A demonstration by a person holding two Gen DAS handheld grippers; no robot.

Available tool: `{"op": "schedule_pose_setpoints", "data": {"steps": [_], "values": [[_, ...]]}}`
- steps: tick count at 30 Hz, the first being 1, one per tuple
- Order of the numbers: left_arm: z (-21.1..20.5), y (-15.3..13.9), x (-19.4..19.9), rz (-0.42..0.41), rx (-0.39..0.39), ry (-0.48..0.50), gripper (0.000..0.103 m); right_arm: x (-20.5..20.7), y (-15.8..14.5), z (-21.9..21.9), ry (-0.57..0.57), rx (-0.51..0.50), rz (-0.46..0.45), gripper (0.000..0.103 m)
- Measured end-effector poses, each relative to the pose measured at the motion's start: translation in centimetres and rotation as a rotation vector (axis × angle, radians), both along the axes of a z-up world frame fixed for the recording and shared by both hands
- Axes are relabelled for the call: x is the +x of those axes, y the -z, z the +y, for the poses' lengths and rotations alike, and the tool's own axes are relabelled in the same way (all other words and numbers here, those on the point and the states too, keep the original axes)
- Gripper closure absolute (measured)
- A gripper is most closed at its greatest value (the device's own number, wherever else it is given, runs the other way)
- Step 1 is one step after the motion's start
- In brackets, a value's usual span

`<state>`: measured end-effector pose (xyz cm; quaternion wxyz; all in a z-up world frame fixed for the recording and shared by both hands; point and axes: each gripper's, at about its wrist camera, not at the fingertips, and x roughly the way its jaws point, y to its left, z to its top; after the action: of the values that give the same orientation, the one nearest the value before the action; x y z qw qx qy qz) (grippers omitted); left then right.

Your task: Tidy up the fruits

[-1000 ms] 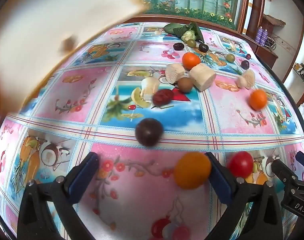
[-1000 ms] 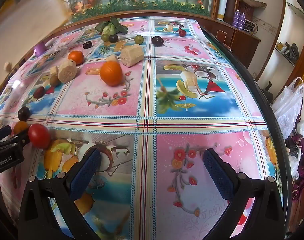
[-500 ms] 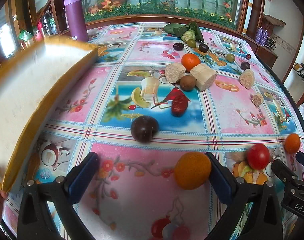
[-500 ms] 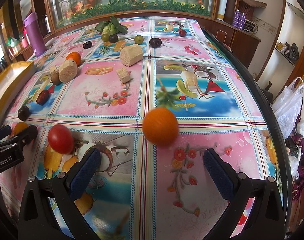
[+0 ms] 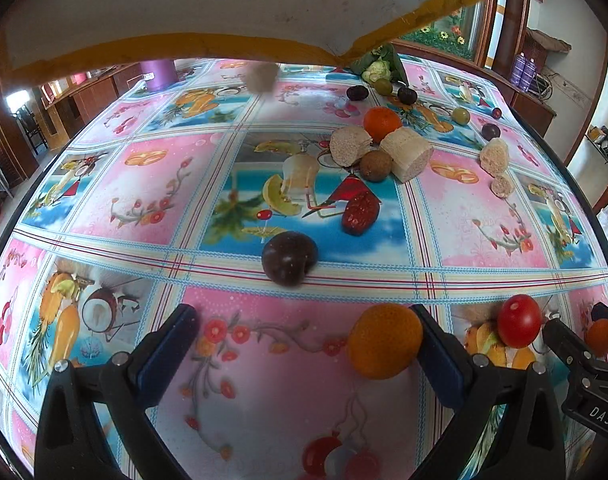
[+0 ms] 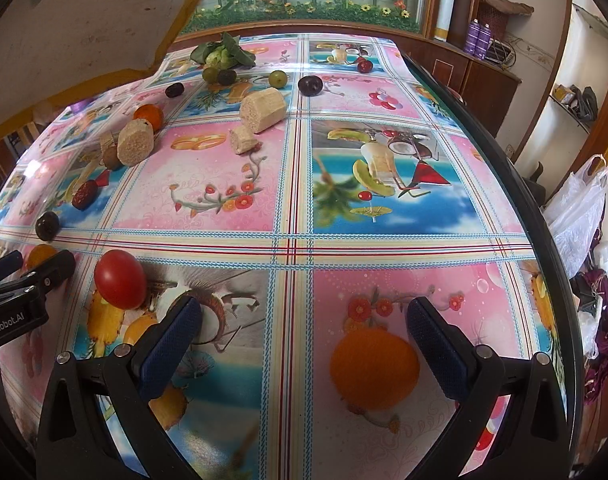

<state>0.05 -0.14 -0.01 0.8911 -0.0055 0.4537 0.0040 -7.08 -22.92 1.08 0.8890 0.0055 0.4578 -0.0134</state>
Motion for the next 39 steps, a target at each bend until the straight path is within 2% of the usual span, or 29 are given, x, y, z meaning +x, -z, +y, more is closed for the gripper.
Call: {"op": "schedule_pose_setpoints", "data": {"steps": [32, 34, 36, 39], "values": [[0.2, -0.1, 0.0, 0.004, -0.005, -0.003, 0.0, 0.1, -0.2, 0.1, -0.009, -0.004, 0.021, 0.0], [0.5, -0.5, -0.2, -0.008, -0.019, -0.013, 0.0, 0.3, -0.4, 0.5, -0.048, -0.013, 0.031, 0.0], [1.0, -1.5, -1.1, -0.043, -0.05, -0.022, 0.0, 0.0, -1.1, 1.0, -0.07, -0.037, 0.005, 0.0], [1.3, -3.5, -2.5, -0.109, -0.075, 0.0, 0.0, -0.4, -2.7, 1.4, -0.082, -0.007, -0.045, 0.0]]}}
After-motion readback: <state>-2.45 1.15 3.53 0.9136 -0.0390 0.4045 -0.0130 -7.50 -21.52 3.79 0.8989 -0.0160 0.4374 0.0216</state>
